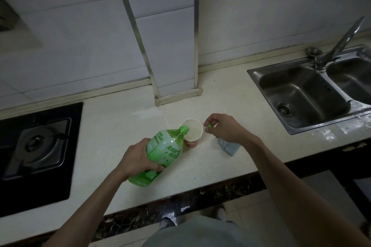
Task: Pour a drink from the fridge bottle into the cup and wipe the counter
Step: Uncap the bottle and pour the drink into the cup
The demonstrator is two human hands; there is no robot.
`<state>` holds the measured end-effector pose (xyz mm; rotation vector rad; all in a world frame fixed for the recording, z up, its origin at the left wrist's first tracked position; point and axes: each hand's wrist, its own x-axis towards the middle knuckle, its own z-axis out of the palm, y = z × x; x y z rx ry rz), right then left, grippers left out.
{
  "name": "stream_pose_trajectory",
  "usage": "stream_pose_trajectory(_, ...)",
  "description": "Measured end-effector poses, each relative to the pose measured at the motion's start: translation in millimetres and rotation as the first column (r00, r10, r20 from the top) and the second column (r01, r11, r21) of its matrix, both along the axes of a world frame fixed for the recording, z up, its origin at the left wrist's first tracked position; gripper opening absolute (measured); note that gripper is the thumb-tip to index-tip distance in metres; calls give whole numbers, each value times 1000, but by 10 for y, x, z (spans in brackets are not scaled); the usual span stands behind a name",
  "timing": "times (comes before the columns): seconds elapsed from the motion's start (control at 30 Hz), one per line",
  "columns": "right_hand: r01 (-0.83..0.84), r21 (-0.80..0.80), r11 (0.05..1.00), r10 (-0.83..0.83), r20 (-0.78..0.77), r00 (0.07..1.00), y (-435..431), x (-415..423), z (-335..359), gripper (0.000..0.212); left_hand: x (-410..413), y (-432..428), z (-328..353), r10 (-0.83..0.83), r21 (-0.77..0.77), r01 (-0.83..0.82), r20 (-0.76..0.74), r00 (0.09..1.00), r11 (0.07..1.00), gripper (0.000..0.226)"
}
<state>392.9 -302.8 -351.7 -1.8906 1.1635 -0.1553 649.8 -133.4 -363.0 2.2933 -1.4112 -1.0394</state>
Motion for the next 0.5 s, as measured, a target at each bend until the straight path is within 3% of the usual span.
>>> stream_pose_trajectory(0.5,-6,4,1000,6,2,1000,-30,33,4,16,31,-24,11,-3,10,3,3,1000,1000,76)
